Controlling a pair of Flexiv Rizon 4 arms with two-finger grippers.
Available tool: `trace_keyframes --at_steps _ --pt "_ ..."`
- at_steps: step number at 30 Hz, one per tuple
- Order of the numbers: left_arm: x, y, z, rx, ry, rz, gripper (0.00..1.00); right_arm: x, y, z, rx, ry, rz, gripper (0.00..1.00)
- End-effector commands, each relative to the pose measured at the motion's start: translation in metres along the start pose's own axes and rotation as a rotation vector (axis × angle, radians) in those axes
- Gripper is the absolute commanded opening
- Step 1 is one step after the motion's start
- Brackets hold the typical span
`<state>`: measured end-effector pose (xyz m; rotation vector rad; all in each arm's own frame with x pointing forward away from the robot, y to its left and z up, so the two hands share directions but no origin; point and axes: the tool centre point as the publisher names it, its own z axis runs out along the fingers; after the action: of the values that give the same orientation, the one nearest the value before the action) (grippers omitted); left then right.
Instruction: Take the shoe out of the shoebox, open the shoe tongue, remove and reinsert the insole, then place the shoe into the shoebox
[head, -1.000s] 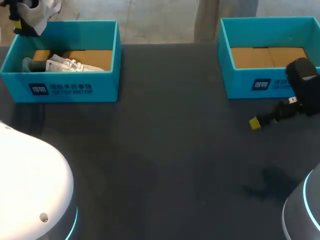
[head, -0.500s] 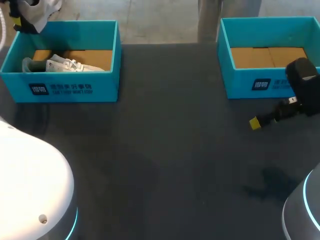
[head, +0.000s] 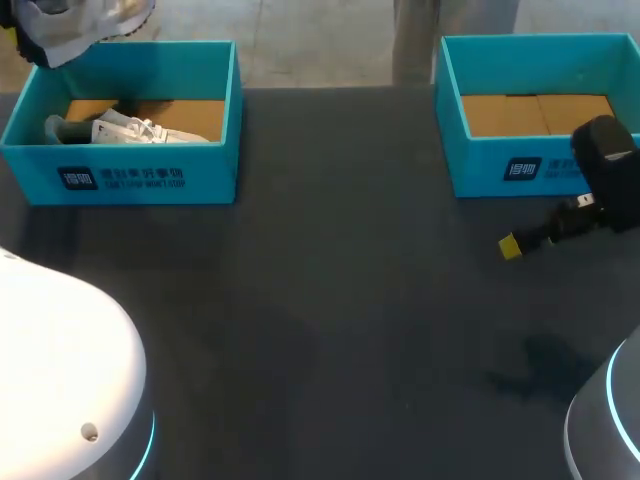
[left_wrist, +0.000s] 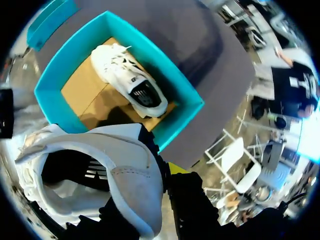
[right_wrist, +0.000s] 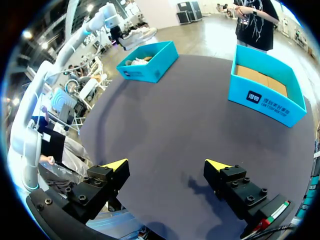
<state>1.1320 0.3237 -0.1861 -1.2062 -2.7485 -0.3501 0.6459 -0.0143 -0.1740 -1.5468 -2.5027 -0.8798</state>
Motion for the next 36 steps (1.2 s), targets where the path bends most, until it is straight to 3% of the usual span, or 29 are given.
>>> trace_keyframes --at_steps 1,24,31,36 --pt "-0.0006 0.0000 0.0007 -0.079 -0.040 0.517 0.00 0.0002 -0.0023 0.0000 -0.003 -0.001 0.001 1.00" --pt "-0.0006 0.0000 0.0007 -0.079 -0.040 0.517 0.00 0.0002 -0.0023 0.0000 -0.003 -0.001 0.001 1.00" --pt "-0.0048 -0.0018 0.0013 -0.070 -0.100 0.671 0.00 0.0002 -0.0023 0.0000 -0.003 -0.001 0.001 1.00" --pt "-0.0101 0.0012 0.0055 -0.109 -0.074 0.778 0.00 0.0002 -0.0023 0.0000 -0.003 -0.001 0.001 1.00"
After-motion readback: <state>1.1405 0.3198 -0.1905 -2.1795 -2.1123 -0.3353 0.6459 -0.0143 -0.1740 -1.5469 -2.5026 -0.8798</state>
